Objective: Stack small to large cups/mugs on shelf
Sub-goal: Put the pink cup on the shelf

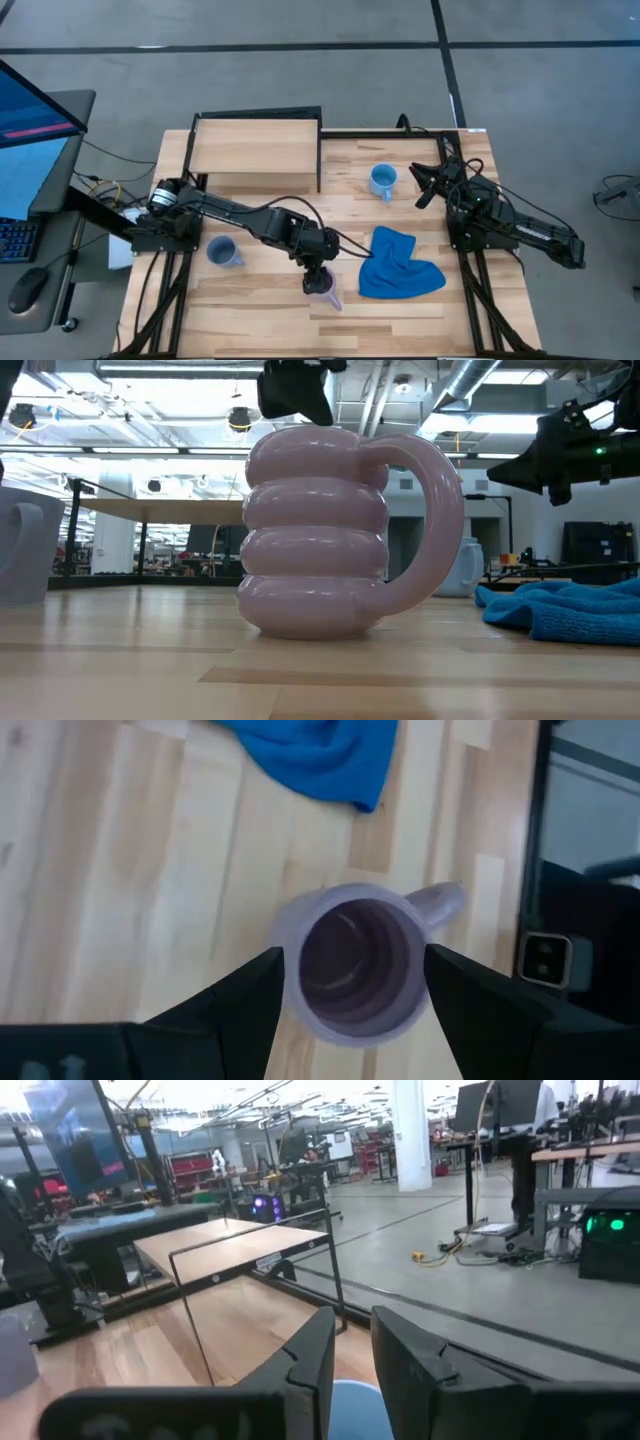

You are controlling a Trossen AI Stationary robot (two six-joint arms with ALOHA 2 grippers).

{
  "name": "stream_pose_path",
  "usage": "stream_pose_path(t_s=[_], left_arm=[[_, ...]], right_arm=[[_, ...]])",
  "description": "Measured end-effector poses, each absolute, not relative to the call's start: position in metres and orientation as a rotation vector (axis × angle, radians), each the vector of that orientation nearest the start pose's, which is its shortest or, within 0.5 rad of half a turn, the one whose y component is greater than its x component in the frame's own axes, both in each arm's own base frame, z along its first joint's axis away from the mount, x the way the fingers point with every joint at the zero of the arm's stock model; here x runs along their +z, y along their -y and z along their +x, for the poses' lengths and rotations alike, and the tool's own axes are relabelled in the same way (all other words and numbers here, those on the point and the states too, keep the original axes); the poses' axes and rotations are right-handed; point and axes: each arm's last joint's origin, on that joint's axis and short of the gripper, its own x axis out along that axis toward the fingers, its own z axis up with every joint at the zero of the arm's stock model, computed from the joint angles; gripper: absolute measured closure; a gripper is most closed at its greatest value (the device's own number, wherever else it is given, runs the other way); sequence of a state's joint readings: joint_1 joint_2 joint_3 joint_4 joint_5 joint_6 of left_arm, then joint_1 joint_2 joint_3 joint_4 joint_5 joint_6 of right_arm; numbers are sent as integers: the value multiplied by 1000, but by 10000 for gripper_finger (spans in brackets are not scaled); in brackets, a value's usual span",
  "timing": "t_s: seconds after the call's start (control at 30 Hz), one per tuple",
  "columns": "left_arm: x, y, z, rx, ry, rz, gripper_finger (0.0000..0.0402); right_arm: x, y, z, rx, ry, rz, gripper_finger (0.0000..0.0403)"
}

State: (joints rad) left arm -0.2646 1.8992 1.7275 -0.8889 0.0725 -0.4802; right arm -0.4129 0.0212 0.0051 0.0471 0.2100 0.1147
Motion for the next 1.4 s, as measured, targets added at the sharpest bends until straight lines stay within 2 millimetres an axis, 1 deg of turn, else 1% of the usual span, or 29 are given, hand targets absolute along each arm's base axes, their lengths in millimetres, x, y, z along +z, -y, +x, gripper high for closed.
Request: stream_pose_path(t_s=[0.1,0.2,0.47,0.63,0.73,0.77,0.9,1.03,1.13,1.27,1.4], left_arm=[[285,108,388,-8,-1121,-342,168],[278,110,389,5,-1156,-369,168],[248,114,398,49,-1254,-368,168],[223,115,403,75,-1340,-345,168],[213,115,405,79,-1380,-357,168],[211,114,405,77,-1392,-365,168],[211,111,406,71,-1389,-372,176],[211,108,407,63,-1384,-351,201],[212,106,408,56,-1381,-342,230],[212,104,408,58,-1379,-344,280],[212,103,409,54,-1379,-337,339]], right_arm=[[168,45,87,-620,70,117,310],[168,45,87,-620,70,117,310],[168,45,88,-620,64,117,310],[167,45,88,-620,54,119,310],[166,45,89,-619,44,119,310],[166,45,89,-620,46,119,310],[166,46,89,-621,43,120,310],[166,46,89,-621,42,120,310],[166,46,89,-621,43,120,310],[166,46,89,-621,42,120,310],[166,46,89,-622,43,120,310]])
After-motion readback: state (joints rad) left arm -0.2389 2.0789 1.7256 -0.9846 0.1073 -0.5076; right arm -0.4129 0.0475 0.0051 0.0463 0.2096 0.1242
